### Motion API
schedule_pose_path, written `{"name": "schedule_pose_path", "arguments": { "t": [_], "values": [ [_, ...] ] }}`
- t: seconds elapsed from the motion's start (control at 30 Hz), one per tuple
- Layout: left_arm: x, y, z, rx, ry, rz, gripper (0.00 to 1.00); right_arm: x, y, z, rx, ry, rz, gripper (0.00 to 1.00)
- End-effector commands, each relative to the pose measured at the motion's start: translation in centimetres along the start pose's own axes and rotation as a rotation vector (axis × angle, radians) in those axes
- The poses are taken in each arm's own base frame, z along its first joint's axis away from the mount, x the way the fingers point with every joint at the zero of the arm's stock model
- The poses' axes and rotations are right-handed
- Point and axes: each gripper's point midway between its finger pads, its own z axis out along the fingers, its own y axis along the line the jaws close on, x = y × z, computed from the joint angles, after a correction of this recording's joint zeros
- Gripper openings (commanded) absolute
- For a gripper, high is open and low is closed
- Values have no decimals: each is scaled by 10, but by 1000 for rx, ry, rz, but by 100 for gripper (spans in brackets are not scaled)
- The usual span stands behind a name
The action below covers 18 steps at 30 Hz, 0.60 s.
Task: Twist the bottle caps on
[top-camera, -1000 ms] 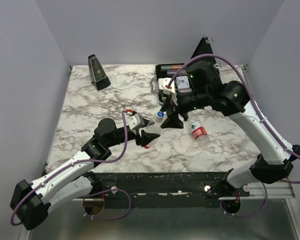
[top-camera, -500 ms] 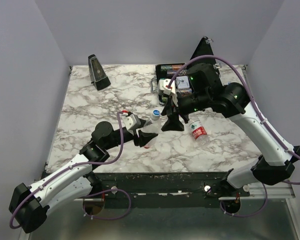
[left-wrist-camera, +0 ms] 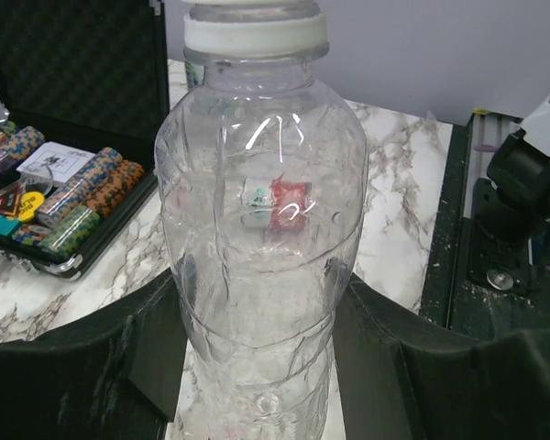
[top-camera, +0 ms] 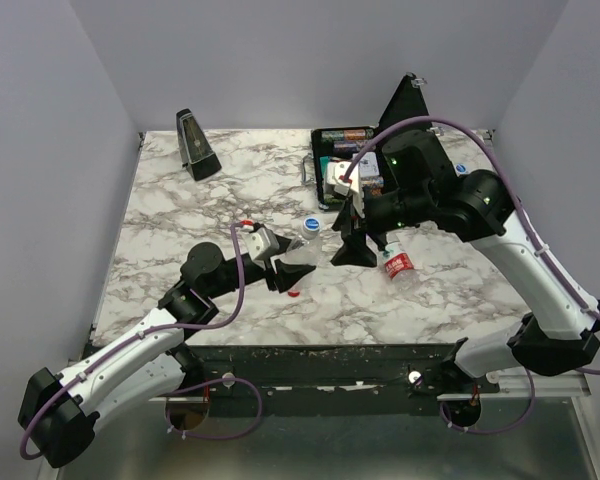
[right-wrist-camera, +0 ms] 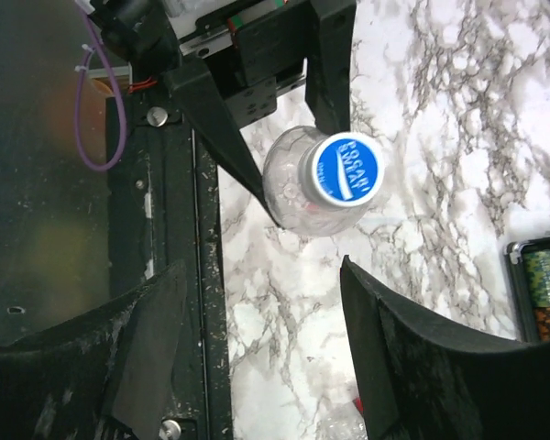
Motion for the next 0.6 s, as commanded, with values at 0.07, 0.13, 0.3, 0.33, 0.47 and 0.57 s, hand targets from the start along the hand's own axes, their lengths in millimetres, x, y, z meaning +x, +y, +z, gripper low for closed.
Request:
{"name": "schedule_pose_path", "arguments": {
  "t": [0.07,0.13,0.3,0.33,0.47,0.57],
  "values": [
    [-14,-26,1,165,-41,62,12,-28,-7,-6,36,-93,-104,76],
    [-14,-29,2,186,-40,64,12,-31,-7,-2,16,-103,-112,76],
    [-17,-32,4,212,-42,62,12,-40,-5,3,-25,-134,-133,76],
    [-17,-32,4,212,-42,62,12,-41,-4,4,-32,-137,-133,77],
    [-19,-29,5,191,-46,55,12,-42,-1,8,-66,-144,-127,75],
    [-18,-26,5,172,-47,44,12,-39,2,10,-90,-134,-113,75]
  ]
}}
